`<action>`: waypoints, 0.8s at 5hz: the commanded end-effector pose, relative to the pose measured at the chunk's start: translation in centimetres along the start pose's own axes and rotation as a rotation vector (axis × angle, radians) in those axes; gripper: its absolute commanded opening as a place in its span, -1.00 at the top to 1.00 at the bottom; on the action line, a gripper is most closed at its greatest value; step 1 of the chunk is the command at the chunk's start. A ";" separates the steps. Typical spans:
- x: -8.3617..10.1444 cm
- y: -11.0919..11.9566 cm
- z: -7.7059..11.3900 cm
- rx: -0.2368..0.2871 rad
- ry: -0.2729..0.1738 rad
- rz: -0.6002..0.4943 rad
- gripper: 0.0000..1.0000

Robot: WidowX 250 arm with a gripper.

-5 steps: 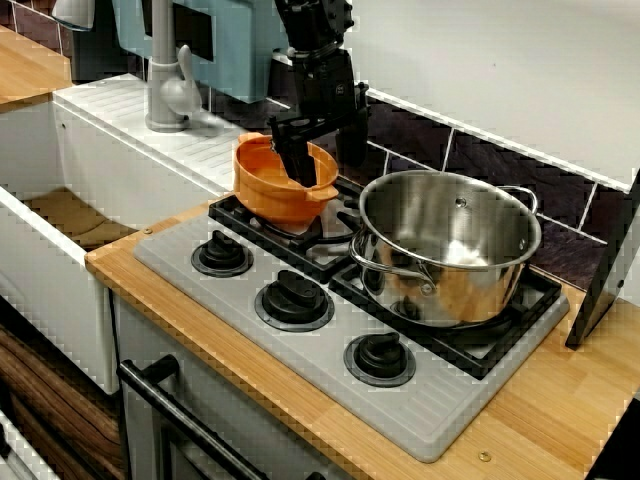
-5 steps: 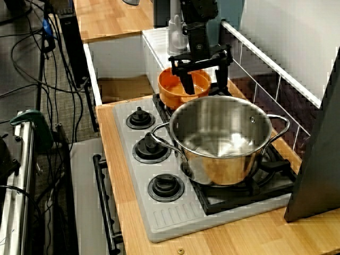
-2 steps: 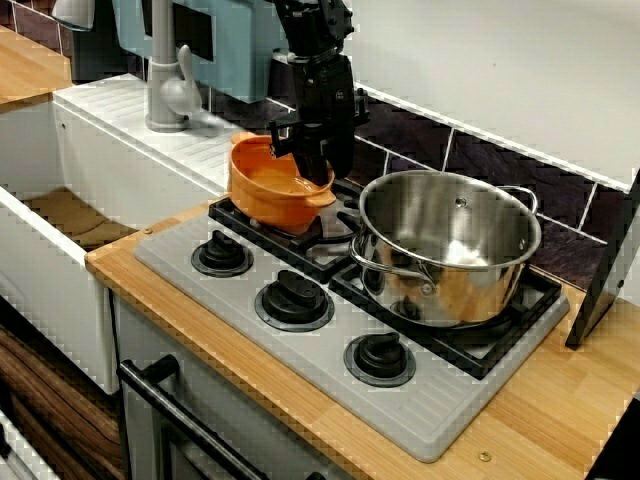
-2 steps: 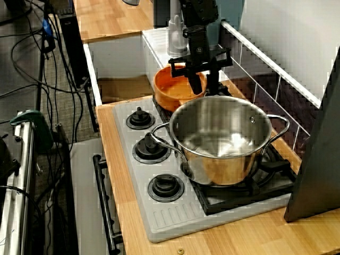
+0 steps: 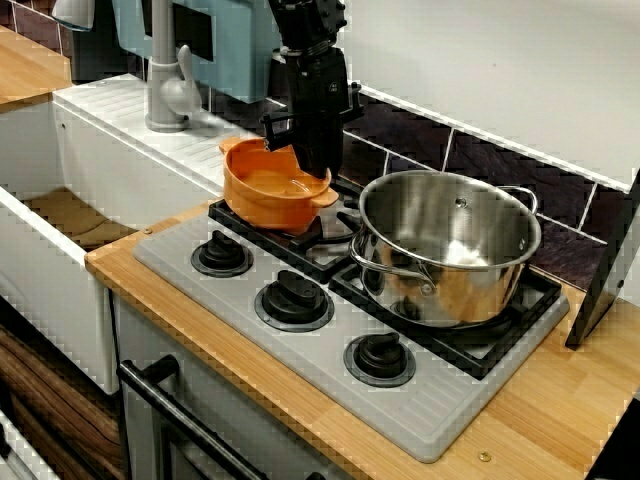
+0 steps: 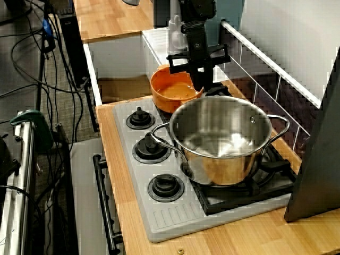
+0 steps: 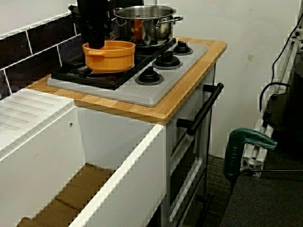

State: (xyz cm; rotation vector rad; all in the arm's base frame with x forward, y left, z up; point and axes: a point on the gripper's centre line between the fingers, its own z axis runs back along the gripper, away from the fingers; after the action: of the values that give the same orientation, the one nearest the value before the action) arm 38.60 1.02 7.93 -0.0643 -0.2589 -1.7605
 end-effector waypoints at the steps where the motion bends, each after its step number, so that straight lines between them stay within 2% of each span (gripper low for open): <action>1: -0.2 0.9 4.1 0.063 -0.011 -0.014 1.00; 4: 0.5 1.0 7.9 0.073 -0.062 -0.022 1.00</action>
State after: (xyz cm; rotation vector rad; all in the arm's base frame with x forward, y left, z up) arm 37.49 1.58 12.10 -0.1801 -0.3012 -1.7563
